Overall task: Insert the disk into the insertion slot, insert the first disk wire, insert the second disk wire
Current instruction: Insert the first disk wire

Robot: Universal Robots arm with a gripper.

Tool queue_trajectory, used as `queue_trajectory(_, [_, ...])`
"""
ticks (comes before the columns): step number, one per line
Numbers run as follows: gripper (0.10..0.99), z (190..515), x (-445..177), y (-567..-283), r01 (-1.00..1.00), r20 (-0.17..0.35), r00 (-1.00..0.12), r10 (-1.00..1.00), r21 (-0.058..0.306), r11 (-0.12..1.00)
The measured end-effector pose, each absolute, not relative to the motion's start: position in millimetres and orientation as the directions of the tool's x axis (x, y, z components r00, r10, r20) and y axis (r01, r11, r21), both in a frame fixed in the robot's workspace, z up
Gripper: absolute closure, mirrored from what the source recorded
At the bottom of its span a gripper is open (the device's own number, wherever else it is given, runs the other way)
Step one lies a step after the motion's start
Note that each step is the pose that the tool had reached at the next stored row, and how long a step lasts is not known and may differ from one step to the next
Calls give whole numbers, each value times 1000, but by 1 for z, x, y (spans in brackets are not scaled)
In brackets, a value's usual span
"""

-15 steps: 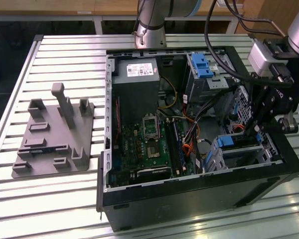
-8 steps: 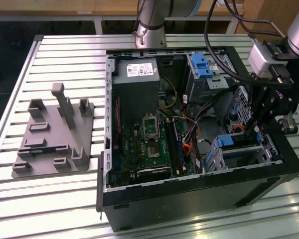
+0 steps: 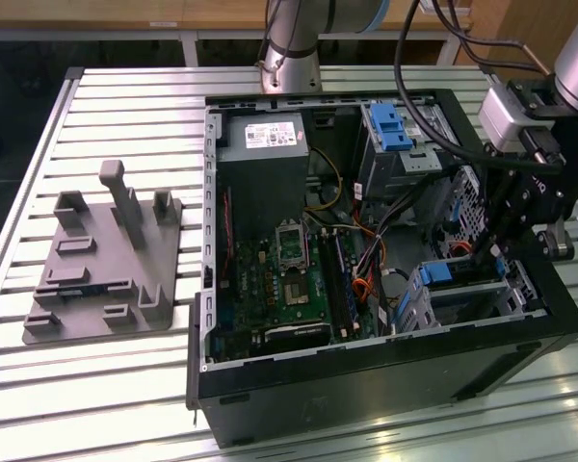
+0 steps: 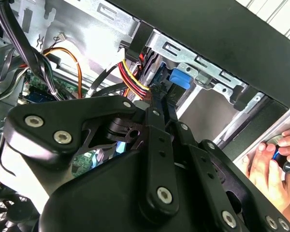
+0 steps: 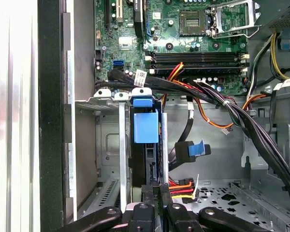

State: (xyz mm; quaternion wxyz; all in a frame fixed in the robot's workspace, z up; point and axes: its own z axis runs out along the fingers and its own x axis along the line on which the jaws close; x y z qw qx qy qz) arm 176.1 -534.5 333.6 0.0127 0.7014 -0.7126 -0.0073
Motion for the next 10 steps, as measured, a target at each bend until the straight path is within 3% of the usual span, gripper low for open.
queue_trajectory(10, [922,330,176,-534,-999,8,-16,-1000,28,16])
